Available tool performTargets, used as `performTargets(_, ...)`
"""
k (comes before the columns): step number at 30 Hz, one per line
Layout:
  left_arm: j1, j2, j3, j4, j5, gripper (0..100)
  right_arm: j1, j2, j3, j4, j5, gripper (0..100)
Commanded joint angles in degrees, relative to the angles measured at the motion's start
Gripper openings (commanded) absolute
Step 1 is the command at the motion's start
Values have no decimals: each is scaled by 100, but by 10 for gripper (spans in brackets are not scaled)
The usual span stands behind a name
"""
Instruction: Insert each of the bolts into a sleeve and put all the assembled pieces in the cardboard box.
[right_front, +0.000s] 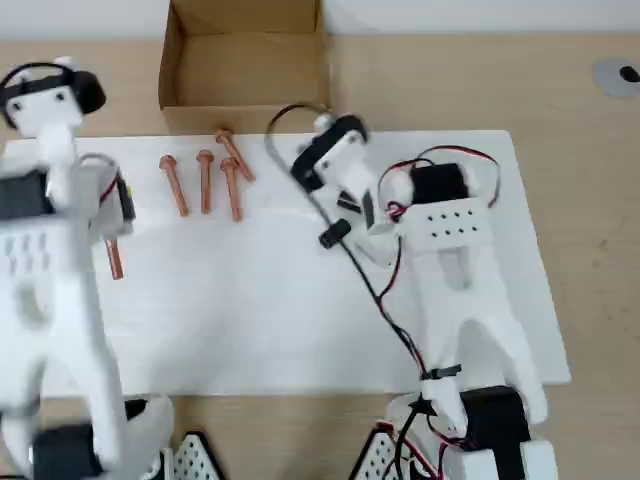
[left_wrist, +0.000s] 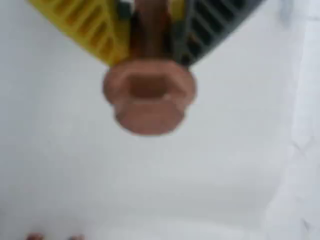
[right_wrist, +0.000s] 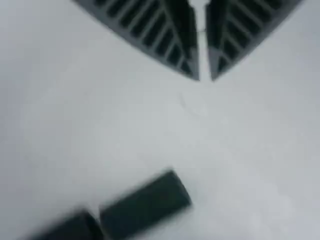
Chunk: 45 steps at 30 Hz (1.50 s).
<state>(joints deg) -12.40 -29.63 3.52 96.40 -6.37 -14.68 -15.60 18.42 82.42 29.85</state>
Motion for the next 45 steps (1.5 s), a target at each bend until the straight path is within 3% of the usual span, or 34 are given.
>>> performTargets(1, 44, -1710, 844, -457, -44, 10, -110, 40, -303, -211, 369, 12)
performTargets(4, 70, -2703, 1855, -888, -97, 10, -110, 330, -295, -237, -404, 12)
performTargets(9, 70, -3916, 3253, -1407, -791, 8, -101, 1033, -303, -563, -1996, 12)
performTargets(14, 44, -4646, 3640, -1442, -967, 8, -119, 1631, -312, -1020, -3833, 12)
performTargets(17, 44, -4822, 3780, -1442, -967, 8, -110, 1807, -321, -1134, -4404, 12)
performTargets(23, 35, -4875, 3877, -1442, -967, 8, -92, 1833, -558, -1169, -4457, 15)
performTargets(30, 35, -4848, 3886, -1767, -967, 7, 171, 1851, -673, -1240, -4422, 151)
performTargets(45, 26, -4884, 3877, -1890, -967, 7, 356, 2651, -769, -1415, -4466, 153)
